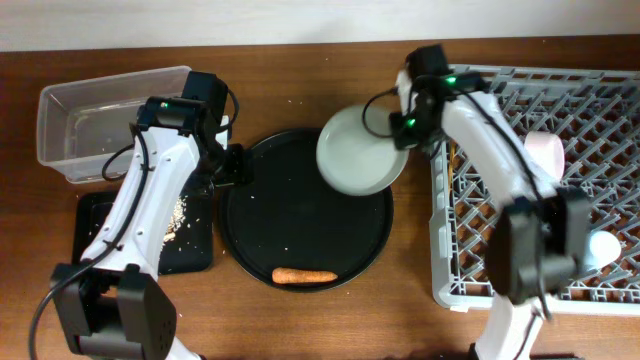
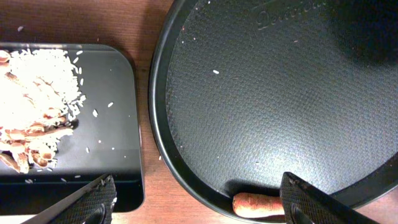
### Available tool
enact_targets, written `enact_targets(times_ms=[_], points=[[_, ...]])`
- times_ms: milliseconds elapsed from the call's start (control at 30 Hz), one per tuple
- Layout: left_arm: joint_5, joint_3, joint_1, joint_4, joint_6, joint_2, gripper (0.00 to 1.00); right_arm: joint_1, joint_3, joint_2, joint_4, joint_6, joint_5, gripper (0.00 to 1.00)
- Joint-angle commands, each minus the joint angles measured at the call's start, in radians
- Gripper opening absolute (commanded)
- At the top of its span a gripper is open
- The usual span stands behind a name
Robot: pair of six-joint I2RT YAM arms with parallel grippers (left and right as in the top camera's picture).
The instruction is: Sort waste into correct bins and load items into the dishwasher rack
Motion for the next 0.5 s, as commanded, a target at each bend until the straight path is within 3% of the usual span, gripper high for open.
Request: enact_targets(times_ms=[0, 133, 200, 467], points=[[0.01, 0.007, 0.003, 0.0, -0.005, -0.015, 0.84, 0.0, 0.047, -0.218, 0.008, -0.01, 0.417, 0.04], [0.007, 0.007, 0.003, 0.002, -0.005, -0.015, 0.84, 0.0, 0.041, -0.27, 0.011, -0.006, 0.991, 0.04], [0.007, 0.007, 0.003, 0.002, -0.005, -0.015, 0.84, -0.02, 0.031, -0.266, 0.022, 0.029, 1.109, 0.04], [0.007, 0.007, 0.005, -0.001, -0.005, -0.015, 0.84, -0.145, -0.03, -0.162, -0.067, 0.152, 0.928, 0.04]])
